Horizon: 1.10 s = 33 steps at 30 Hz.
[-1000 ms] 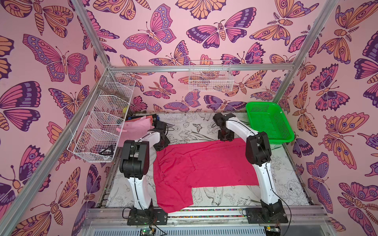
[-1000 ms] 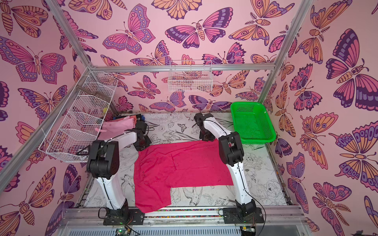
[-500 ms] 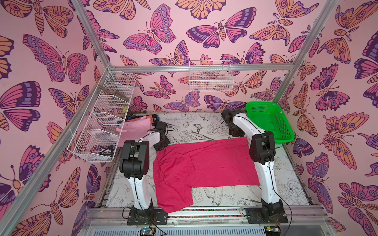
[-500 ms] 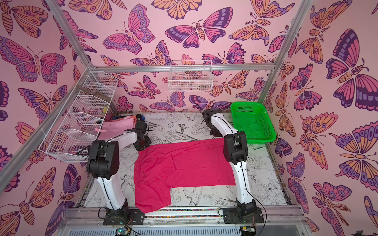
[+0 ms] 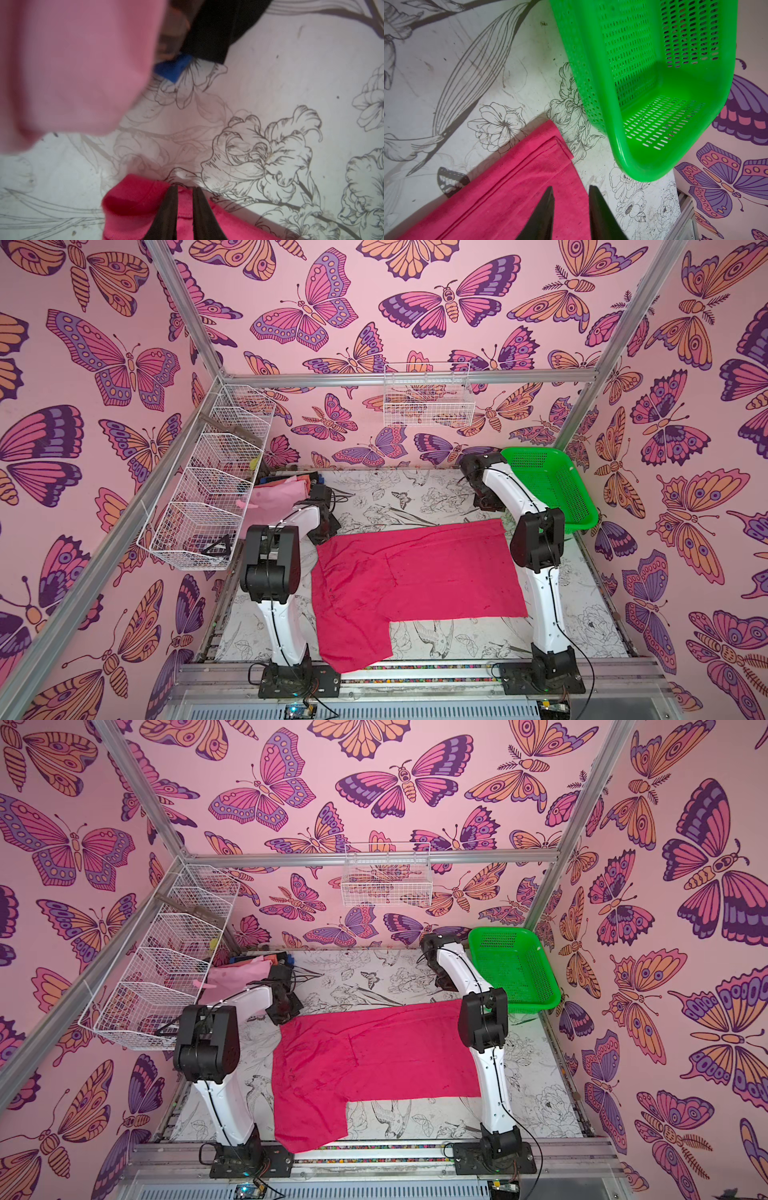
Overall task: Fold and stack t-shirts
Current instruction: Smooth out the T-shirt at the center of the board.
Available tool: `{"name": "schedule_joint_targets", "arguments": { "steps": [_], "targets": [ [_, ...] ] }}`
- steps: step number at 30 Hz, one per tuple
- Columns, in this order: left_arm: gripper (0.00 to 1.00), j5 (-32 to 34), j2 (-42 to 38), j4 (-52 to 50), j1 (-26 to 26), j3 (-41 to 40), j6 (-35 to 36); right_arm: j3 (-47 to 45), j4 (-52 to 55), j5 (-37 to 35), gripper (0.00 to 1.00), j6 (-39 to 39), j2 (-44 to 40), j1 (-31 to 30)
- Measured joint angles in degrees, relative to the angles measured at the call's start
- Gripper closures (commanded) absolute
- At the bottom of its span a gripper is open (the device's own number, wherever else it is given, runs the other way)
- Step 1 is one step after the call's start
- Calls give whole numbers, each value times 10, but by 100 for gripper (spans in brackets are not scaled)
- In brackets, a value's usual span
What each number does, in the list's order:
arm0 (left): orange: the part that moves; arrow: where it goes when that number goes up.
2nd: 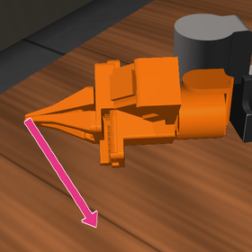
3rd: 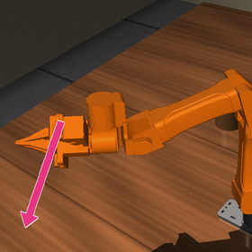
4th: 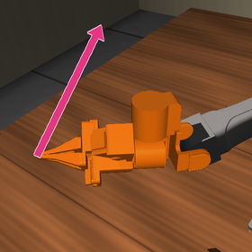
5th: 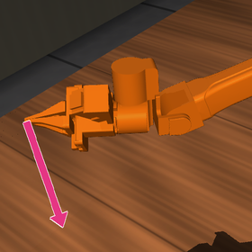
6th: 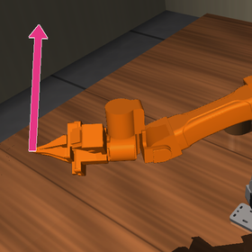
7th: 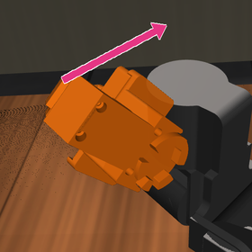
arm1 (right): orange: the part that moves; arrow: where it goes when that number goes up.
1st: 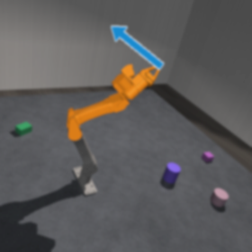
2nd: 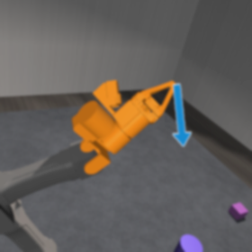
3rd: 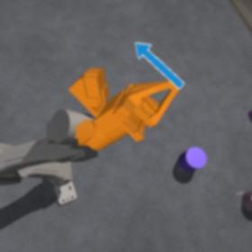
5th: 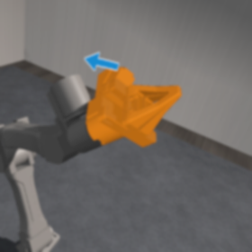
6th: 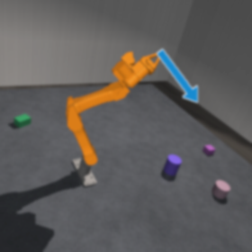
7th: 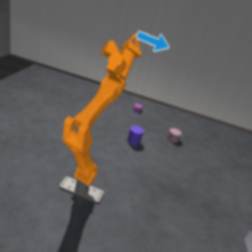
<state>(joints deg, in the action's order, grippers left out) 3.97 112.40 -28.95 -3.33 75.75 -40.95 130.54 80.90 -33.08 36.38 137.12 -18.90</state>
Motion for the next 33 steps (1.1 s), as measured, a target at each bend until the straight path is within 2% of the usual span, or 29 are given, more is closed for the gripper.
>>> {"name": "schedule_joint_targets", "arguments": {
  "steps": [9,33],
  "targets": [
    [80,1,0,0,1,1,1,-76,-16,16,68,-15,17,4],
    [80,1,0,0,-20,1,7,35,-18,61,67,-37,104,20]
  ]
}}
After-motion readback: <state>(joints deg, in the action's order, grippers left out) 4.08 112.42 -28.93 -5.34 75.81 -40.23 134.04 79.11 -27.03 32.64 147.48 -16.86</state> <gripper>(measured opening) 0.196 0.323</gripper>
